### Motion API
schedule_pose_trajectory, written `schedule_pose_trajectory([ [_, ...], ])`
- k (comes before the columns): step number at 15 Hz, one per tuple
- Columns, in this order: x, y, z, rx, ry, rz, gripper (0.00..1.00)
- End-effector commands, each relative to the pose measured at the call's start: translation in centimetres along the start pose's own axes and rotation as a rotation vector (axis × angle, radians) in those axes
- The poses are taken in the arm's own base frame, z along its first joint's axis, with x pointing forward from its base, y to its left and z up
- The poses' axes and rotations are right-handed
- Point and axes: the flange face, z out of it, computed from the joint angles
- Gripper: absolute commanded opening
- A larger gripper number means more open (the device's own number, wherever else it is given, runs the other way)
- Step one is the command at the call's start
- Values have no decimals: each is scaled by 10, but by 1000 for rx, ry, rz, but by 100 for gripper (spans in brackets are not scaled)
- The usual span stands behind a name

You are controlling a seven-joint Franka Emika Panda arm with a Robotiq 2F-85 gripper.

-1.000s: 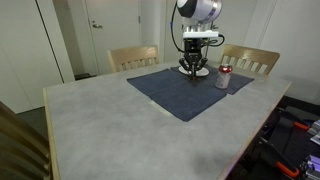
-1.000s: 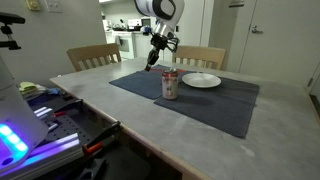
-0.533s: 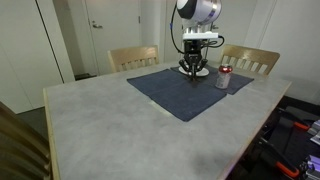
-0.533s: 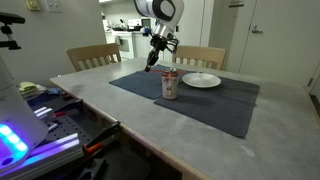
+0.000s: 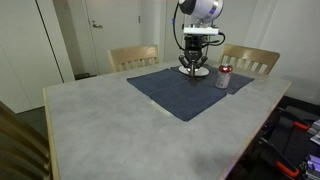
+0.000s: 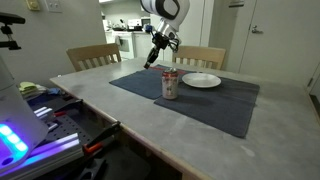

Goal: Pick up the straw on the table and put it inside the can.

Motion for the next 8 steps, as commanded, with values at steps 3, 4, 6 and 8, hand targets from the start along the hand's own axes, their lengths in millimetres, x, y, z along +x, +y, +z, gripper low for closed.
schedule_pose_trajectory([
  [3, 9, 8, -13, 253, -135, 37, 2],
  [4, 10, 9, -14, 283, -135, 17, 2],
  [6, 10, 8, -14, 245, -104, 39, 9],
  [8, 11, 10, -15, 260, -107, 36, 9],
])
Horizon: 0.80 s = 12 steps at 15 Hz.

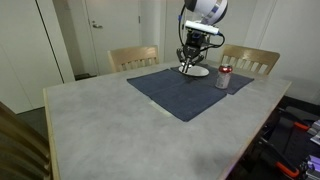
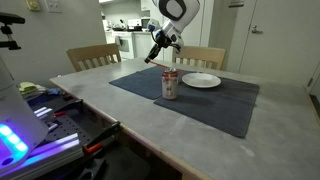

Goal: Pick up the straw on the table and put it inside the can.

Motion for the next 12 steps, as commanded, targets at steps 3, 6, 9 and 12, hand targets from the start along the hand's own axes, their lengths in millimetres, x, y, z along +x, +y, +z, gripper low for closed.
schedule_pose_trajectory([
  [3, -1, -3, -6, 54, 0, 32, 2],
  [6, -5, -6, -21, 153, -12, 89, 2],
  [9, -10, -6, -47, 253, -36, 167, 2],
  [12, -16, -2, -75, 336, -66, 263, 2],
])
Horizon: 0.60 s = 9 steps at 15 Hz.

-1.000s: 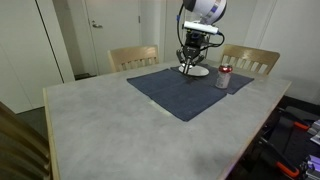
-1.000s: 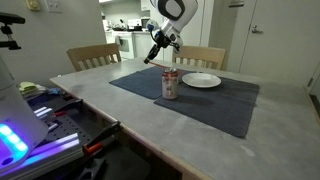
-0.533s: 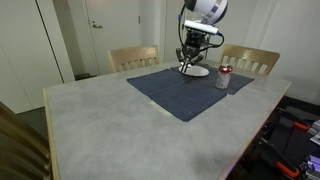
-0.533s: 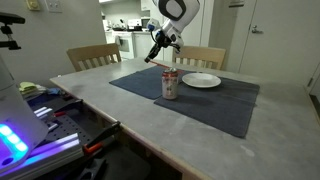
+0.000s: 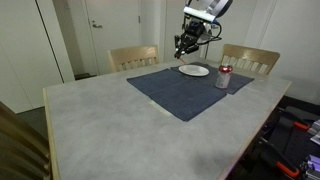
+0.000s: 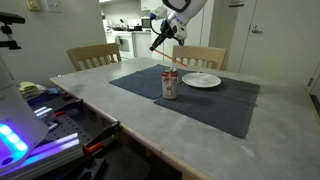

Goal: Pick up the straw on the table and put it inside the can.

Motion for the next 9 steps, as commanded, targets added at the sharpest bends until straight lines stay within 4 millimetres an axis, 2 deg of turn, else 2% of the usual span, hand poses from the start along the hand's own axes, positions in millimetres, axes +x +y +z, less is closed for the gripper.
schedule_pose_trajectory([
  [1, -10, 2, -38, 96, -46, 113, 2],
  [2, -14, 5, -46, 79, -87, 112, 2],
  [4, -30, 13, -55, 23, -199, -6, 2],
  [5, -19, 7, -44, 34, -133, 49, 9],
  [8, -27, 12, -55, 28, -184, 15, 9],
  [9, -27, 12, -54, 27, -186, 12, 2],
])
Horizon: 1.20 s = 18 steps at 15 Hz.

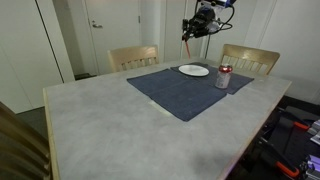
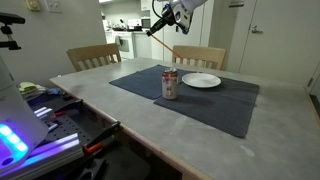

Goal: Pick up the straw on the table and put it inside the can.

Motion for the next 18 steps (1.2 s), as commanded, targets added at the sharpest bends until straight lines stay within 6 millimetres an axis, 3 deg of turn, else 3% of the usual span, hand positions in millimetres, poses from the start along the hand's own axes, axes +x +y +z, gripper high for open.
schedule_pose_trajectory([
  [1, -2, -1, -2, 15, 1, 18, 2],
  [2, -2, 0, -4, 65, 24, 72, 2],
  [3, 10, -11, -12, 121, 47, 119, 2],
  [11, 13, -20, -59, 452, 155, 412, 2],
  [14, 9, -16, -71, 510, 162, 529, 2],
  [18, -7, 1, -71, 544, 6, 591, 2],
])
